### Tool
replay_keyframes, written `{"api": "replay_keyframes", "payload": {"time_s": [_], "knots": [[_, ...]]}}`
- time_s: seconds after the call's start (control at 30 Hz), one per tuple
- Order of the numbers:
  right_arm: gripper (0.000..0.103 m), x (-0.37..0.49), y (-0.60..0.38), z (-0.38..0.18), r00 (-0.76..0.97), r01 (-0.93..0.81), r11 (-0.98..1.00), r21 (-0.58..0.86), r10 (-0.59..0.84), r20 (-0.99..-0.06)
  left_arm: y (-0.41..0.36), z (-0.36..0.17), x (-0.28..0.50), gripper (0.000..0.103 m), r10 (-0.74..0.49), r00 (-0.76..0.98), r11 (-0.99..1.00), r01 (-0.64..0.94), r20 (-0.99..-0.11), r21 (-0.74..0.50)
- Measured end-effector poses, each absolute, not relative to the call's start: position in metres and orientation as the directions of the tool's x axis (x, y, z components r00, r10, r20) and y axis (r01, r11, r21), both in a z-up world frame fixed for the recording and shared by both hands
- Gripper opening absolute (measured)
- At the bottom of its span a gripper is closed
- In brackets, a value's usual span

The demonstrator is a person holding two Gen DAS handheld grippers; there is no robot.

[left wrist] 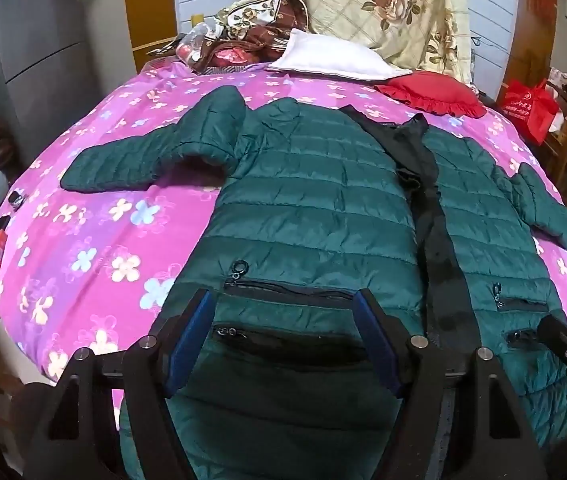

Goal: Fold large clothes

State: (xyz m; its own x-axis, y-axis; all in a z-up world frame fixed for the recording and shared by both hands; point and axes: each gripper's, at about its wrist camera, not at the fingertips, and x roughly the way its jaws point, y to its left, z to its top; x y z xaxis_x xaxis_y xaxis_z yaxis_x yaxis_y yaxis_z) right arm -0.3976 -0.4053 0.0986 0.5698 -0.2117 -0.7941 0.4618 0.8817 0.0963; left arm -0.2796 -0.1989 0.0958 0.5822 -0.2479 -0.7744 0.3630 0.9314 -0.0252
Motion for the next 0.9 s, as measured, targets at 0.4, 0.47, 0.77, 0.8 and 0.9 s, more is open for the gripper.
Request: {"api": "replay_keyframes", "payload": {"time_s": [0.4,0.47,0.77,0.8,0.9], "knots": [[0.102,-0.391,-0.407,0.087,0.566,0.477,0.873,0.106,-0.213,-0.796,-0.202,0.091,-0.283,0.049,-0.250,0.571,0.929,0.370,-0.782,-0.027],[0.102,-0.392,-0.409,0.087,0.564,0.480,0.871,0.106,-0.213,-0.798,-0.202,0.090,-0.283,0.049,-0.251,0.569,0.929,0.369,-0.783,-0.029],[0.102,-0.392,-0.406,0.090,0.576,0.470,0.876,0.109,-0.211,-0.790,-0.202,0.087,-0.282,0.049,-0.245,0.565,0.929,0.369,-0.788,-0.024],[0.102,-0.391,-0.406,0.090,0.596,0.467,0.875,0.129,-0.204,-0.776,-0.202,0.086,-0.282,0.049,-0.244,0.565,0.929,0.369,-0.788,-0.023],[0.102,-0.390,-0.407,0.091,0.615,0.465,0.873,0.146,-0.201,-0.762,-0.201,0.084,-0.281,0.049,-0.244,0.562,0.930,0.368,-0.791,-0.025]]}}
